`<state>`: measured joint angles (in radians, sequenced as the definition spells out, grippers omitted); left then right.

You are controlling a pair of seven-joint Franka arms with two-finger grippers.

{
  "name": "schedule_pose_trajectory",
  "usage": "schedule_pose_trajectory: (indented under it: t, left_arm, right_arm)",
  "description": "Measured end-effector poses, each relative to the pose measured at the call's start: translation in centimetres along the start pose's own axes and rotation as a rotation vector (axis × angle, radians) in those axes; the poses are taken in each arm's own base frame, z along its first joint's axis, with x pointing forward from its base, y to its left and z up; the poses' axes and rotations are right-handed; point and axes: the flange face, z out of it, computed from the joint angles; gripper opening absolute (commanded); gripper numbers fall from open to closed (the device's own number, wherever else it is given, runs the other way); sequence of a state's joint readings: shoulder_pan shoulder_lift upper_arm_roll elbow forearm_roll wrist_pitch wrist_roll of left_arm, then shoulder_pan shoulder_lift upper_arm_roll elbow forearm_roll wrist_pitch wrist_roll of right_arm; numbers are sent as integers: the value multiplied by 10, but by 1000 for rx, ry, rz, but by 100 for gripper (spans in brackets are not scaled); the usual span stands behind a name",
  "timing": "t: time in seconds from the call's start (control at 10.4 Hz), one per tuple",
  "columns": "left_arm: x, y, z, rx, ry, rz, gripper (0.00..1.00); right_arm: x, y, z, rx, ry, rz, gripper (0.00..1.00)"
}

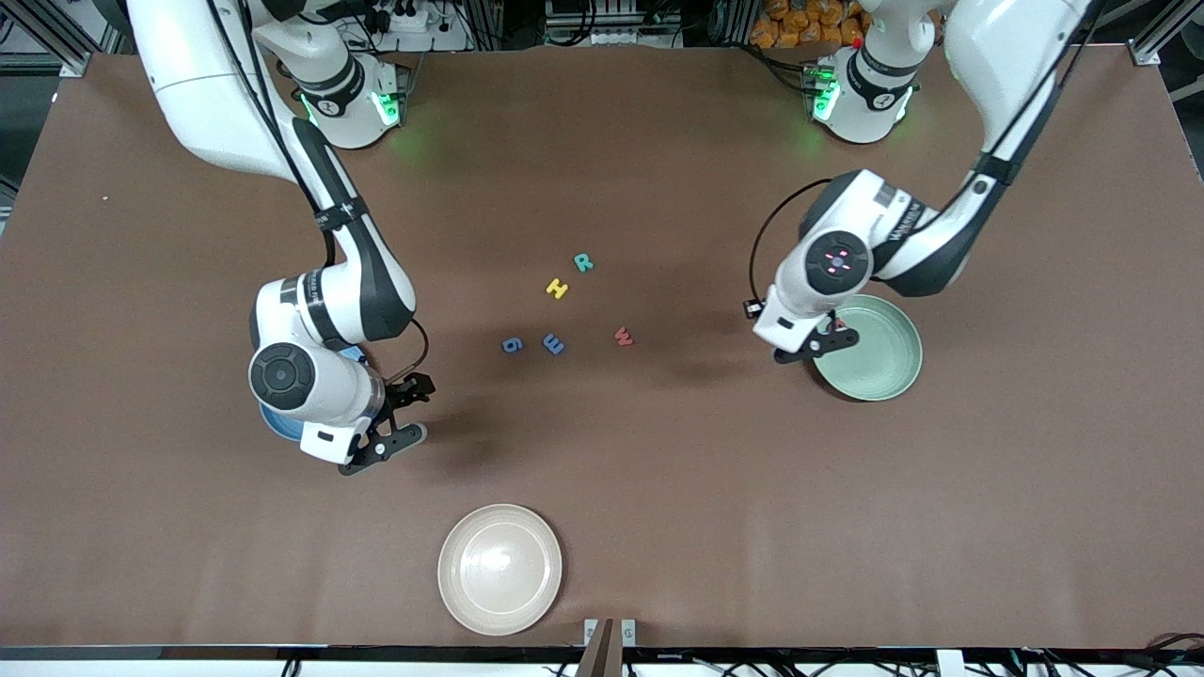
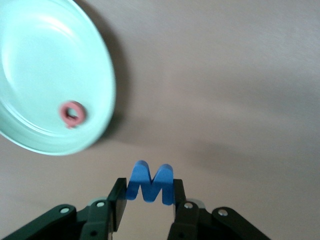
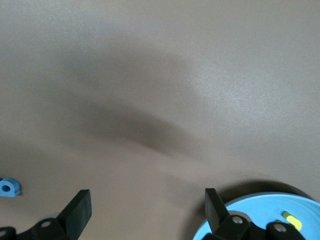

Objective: Sort upper and lower case letters into plates
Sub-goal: 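Lower the M onto the green plate and open the left gripper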

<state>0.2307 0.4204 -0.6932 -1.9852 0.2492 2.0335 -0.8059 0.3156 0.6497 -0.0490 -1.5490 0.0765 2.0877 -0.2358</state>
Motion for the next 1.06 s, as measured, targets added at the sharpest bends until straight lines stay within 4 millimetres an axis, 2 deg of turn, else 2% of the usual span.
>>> schedule_pose_trajectory:
  t: [0.29, 0.39, 0.48, 0.68, 0.97, 1.06]
  left_arm:
    - [45, -81, -9, -35, -30, 91, 9]
    - [54, -98, -8, -30, -21, 114, 9]
    - [60, -106, -4, 0, 2, 137, 9]
    - [67, -109, 8, 18, 41, 166, 11]
    - [80, -128, 41, 19, 61, 185, 18]
    - [82, -132, 47, 36, 65, 202, 31]
  right_arm:
    - [0, 0, 0, 0, 0, 0, 100]
    - [0, 0, 0, 0, 0, 0, 100]
    - [0, 0, 0, 0, 1, 0, 100]
    - [0, 0, 0, 0, 1, 0, 100]
    - [1, -3, 3, 0, -1, -2, 100]
    - [2, -7, 4, 0, 0, 13, 100]
